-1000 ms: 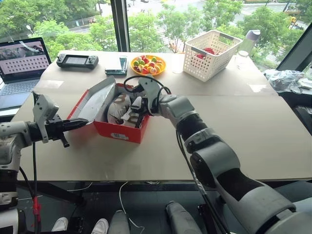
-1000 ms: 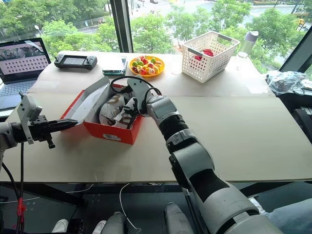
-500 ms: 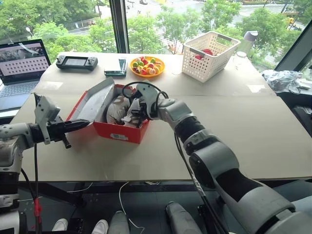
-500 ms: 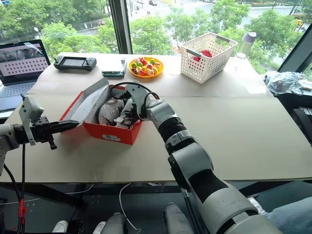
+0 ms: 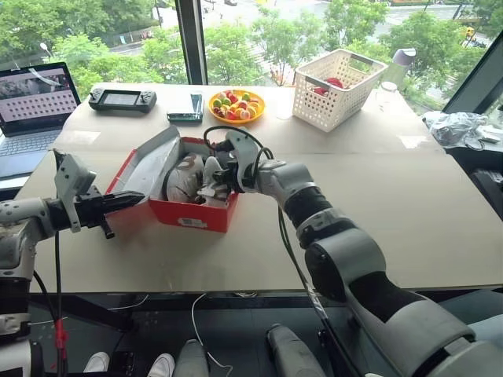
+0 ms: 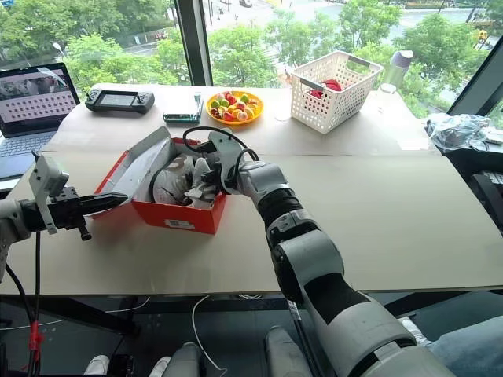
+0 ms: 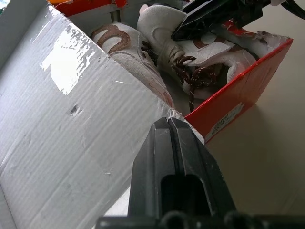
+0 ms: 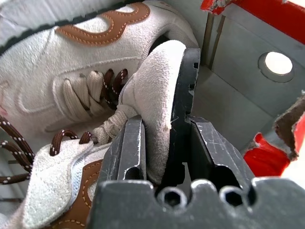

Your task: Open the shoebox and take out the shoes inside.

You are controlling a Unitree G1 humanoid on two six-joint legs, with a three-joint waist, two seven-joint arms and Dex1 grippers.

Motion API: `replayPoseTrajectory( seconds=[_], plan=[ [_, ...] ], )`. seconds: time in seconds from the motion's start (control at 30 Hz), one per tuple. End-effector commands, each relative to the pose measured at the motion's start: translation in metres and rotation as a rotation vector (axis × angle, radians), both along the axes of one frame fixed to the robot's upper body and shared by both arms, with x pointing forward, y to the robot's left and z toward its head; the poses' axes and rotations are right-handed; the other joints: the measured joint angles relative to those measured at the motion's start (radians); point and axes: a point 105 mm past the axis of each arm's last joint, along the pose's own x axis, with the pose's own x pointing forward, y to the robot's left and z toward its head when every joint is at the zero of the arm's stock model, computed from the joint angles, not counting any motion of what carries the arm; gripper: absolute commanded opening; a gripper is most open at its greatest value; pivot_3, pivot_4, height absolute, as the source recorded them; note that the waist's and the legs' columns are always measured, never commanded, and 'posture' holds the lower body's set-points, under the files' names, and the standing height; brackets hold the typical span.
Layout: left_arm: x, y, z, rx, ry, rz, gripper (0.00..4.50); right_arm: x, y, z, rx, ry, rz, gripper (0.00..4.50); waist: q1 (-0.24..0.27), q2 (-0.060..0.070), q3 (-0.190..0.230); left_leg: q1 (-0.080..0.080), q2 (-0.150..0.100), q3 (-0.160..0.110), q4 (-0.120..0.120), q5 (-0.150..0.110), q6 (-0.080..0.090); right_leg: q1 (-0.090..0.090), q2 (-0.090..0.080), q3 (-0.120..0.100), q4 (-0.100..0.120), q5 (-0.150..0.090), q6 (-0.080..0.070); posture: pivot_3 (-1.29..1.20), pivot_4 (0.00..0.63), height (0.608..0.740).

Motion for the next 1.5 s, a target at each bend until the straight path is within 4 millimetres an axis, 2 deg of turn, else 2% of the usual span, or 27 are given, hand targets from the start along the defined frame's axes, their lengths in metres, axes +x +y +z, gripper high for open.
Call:
replayPoseTrajectory(
  seconds=[0.03, 0.1, 0.37, 0.43, 0.53, 0.57, 0.6, 0.67, 0.73, 0.83, 0.93, 1.1, 1.17, 1.2, 1.27, 1.37, 1.43, 1.5],
  plan=[
    [0.0, -0.001, 0.01, 0.009, -0.03, -0.007, 0.0, -0.006, 0.003, 0.081, 0.283, -0.057, 0.031, 1.3, 0.0, 0.0, 0.0, -0.001, 0.0, 0.0, 0.0, 0.0, 0.0, -0.001, 0.0, 0.0, 0.0, 0.0, 0.0, 0.0, 0.15, 0.702],
    [0.001, -0.001, 0.011, 0.012, -0.03, -0.01, 0.0, -0.005, -0.005, 0.089, 0.322, -0.057, 0.012, 1.3, 0.002, 0.0, 0.0, -0.002, 0.0, 0.0, 0.0, 0.0, 0.0, -0.001, 0.0, 0.0, 0.0, 0.0, 0.0, 0.0, 0.15, 0.702],
    [0.002, -0.004, 0.014, 0.02, -0.026, -0.023, 0.0, -0.005, -0.03, 0.098, 0.512, -0.017, -0.056, 1.3, 0.005, 0.0, 0.0, -0.002, 0.0, 0.0, 0.0, 0.0, 0.0, -0.001, 0.0, -0.001, -0.001, 0.0, 0.0, 0.0, 0.15, 0.702],
    [0.002, -0.005, 0.015, 0.019, -0.026, -0.027, 0.0, 0.0, -0.053, 0.108, 0.563, -0.038, -0.108, 1.3, 0.005, 0.0, 0.0, -0.002, 0.0, 0.0, 0.001, 0.0, 0.0, -0.001, 0.0, -0.001, -0.001, 0.0, 0.0, 0.0, 0.15, 0.702],
    [0.002, -0.005, 0.016, 0.02, -0.025, -0.028, 0.0, 0.018, -0.121, 0.114, 0.533, -0.12, -0.291, 1.3, 0.013, 0.0, 0.0, -0.003, 0.0, -0.001, 0.001, 0.0, 0.0, -0.001, -0.001, -0.001, -0.001, 0.0, 0.0, 0.0, 0.15, 0.702],
    [0.001, -0.005, 0.016, 0.02, -0.025, -0.028, 0.0, 0.021, -0.141, 0.112, 0.51, -0.136, -0.339, 1.3, 0.019, 0.0, 0.0, -0.003, 0.0, -0.001, 0.001, 0.0, 0.0, -0.001, -0.001, -0.001, -0.002, -0.001, 0.001, 0.0, 0.15, 0.702],
    [0.001, -0.005, 0.016, 0.02, -0.024, -0.028, 0.0, 0.022, -0.151, 0.111, 0.496, -0.143, -0.364, 1.3, 0.026, 0.0, 0.0, -0.004, -0.001, 0.0, 0.001, 0.0, 0.0, -0.001, -0.002, -0.001, -0.003, -0.001, 0.001, 0.0, 0.15, 0.702],
    [0.001, -0.005, 0.015, 0.022, -0.023, -0.028, 0.0, 0.026, -0.177, 0.094, 0.442, -0.119, -0.428, 1.3, 0.033, 0.0, 0.0, -0.005, -0.001, 0.0, 0.0, 0.0, 0.0, -0.001, -0.002, -0.001, -0.005, -0.001, 0.001, 0.0, 0.15, 0.702],
    [0.0, -0.005, 0.015, 0.024, -0.024, -0.027, 0.0, 0.03, -0.199, 0.065, 0.379, -0.061, -0.49, 1.3, 0.032, 0.0, 0.0, -0.005, -0.001, 0.0, -0.001, 0.0, 0.0, 0.0, -0.002, -0.001, -0.007, -0.001, 0.001, 0.0, 0.15, 0.702],
    [0.001, -0.006, 0.015, 0.026, -0.022, -0.025, 0.0, 0.033, -0.221, 0.013, 0.231, -0.016, -0.575, 1.3, 0.02, 0.0, 0.0, -0.003, 0.0, 0.001, -0.002, 0.0, 0.0, 0.0, -0.002, 0.0, -0.007, -0.001, 0.001, 0.0, 0.15, 0.702],
    [0.002, -0.007, 0.015, 0.023, -0.02, -0.028, 0.0, 0.034, -0.225, -0.022, 0.154, 0.004, -0.599, 1.3, 0.01, 0.002, 0.001, -0.002, -0.001, 0.001, -0.003, 0.0, 0.0, 0.0, -0.001, 0.0, -0.006, 0.0, 0.0, 0.0, 0.15, 0.702],
    [0.004, -0.011, 0.017, 0.023, -0.02, -0.038, 0.0, 0.036, -0.221, -0.039, 0.155, 0.01, -0.601, 1.3, -0.005, 0.003, 0.002, 0.001, -0.001, 0.003, 0.0, 0.0, 0.001, 0.002, -0.001, 0.002, -0.006, 0.002, 0.003, 0.0, 0.15, 0.702],
    [0.004, -0.012, 0.018, 0.025, -0.021, -0.043, 0.0, 0.035, -0.23, -0.047, 0.088, -0.011, -0.624, 1.86, -0.004, 0.003, 0.002, 0.002, -0.001, 0.003, 0.0, 0.001, 0.002, 0.004, -0.001, 0.002, -0.005, 0.002, 0.003, 0.0, 0.15, 0.702],
    [0.004, -0.013, 0.019, 0.026, -0.021, -0.046, 0.0, 0.035, -0.235, -0.05, 0.048, -0.028, -0.63, 2.0, -0.003, 0.003, 0.002, 0.003, -0.001, 0.003, 0.0, 0.001, 0.002, 0.005, -0.001, 0.002, -0.005, 0.002, 0.003, 0.0, 0.15, 0.702],
    [0.005, -0.013, 0.019, 0.026, -0.021, -0.049, 0.0, 0.032, -0.243, -0.058, -0.082, -0.058, -0.619, 2.69, -0.002, 0.003, 0.002, 0.003, -0.001, 0.003, 0.001, 0.001, 0.002, 0.006, -0.002, 0.002, -0.006, 0.002, 0.003, 0.0, 0.15, 0.702],
    [0.005, -0.014, 0.02, 0.026, -0.019, -0.053, 0.0, 0.029, -0.26, -0.068, -0.399, -0.141, -0.607, 3.68, -0.001, 0.003, 0.002, 0.004, -0.001, 0.003, 0.002, 0.001, 0.002, 0.007, -0.002, 0.002, -0.006, 0.002, 0.003, 0.0, 0.15, 0.702],
    [0.005, -0.015, 0.02, 0.025, -0.017, -0.058, 0.0, 0.03, -0.266, -0.066, -0.518, -0.19, -0.591, 4.4, -0.003, 0.003, 0.002, 0.005, -0.001, 0.003, 0.002, 0.001, 0.002, 0.008, -0.002, 0.002, -0.006, 0.002, 0.003, 0.0, 0.15, 0.702],
    [0.006, -0.017, 0.02, 0.023, -0.016, -0.063, 0.0, 0.031, -0.271, -0.057, -0.588, -0.234, -0.584, 4.48, -0.009, 0.003, 0.002, 0.007, -0.001, 0.003, 0.001, 0.001, 0.002, 0.008, -0.002, 0.003, -0.006, 0.002, 0.002, 0.0, 0.15, 0.702]
  ],
)
